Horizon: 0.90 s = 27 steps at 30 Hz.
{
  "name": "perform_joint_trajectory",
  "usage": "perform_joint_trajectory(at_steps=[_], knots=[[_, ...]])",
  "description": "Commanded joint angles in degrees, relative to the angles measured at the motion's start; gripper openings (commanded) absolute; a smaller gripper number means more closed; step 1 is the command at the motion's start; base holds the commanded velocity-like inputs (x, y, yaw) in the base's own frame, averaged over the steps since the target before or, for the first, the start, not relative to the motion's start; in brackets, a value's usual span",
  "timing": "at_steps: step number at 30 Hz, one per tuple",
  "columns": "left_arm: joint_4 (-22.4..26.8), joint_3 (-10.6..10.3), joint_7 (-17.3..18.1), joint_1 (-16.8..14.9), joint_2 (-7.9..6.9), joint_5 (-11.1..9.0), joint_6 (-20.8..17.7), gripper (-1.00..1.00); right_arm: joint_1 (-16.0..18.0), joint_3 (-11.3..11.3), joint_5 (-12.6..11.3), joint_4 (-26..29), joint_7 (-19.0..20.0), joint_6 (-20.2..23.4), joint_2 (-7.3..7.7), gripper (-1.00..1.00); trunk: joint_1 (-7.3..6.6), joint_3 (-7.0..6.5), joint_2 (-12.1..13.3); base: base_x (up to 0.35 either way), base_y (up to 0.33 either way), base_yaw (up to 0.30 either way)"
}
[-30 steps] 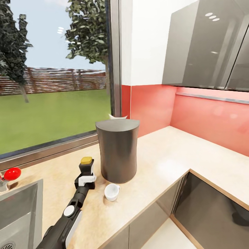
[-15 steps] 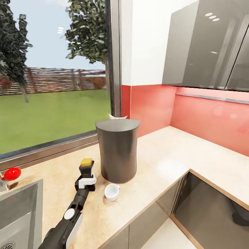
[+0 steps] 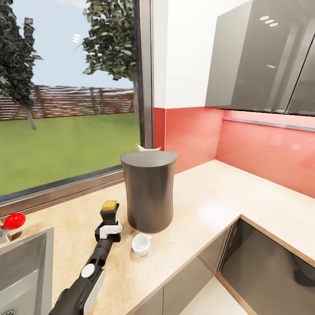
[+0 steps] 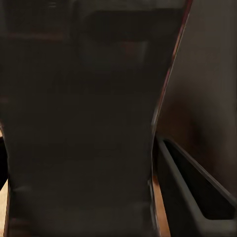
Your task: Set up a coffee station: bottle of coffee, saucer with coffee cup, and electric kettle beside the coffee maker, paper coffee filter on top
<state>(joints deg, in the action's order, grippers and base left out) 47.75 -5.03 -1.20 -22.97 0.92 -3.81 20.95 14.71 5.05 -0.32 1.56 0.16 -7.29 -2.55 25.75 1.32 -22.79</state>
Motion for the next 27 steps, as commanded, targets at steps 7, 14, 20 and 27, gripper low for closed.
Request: perform_joint_trajectory(at_steps=[7, 14, 20, 27], knots=[[-2.29, 0.01, -0.09, -0.06, -0.03, -0.22, 1.22, 1.0, 0.06, 0.4, -0.08, -0.07, 0.01, -0.19, 0.02, 1.0, 0.04, 0.13, -0.13, 0.0, 0.0, 0.0], [-2.49, 0.01, -0.08, -0.06, -0.04, -0.32, 2.93, 1.0, 0.06, 0.4, -0.06, -0.07, 0.01, -0.19, 0.01, 1.0, 0.04, 0.13, -0.13, 0.0, 0.0, 0.0], [-2.49, 0.07, -0.1, -0.06, -0.01, -0.32, 2.87, 1.0, 0.06, 0.4, -0.07, -0.07, 0.01, -0.19, 0.01, 1.0, 0.04, 0.13, -0.13, 0.0, 0.0, 0.0], [-2.43, 0.27, -0.11, -0.06, -0.04, -0.16, 2.87, 1.0, 0.06, 0.4, -0.11, -0.07, 0.01, -0.19, 0.01, 1.0, 0.04, 0.13, -0.13, 0.0, 0.0, 0.0]])
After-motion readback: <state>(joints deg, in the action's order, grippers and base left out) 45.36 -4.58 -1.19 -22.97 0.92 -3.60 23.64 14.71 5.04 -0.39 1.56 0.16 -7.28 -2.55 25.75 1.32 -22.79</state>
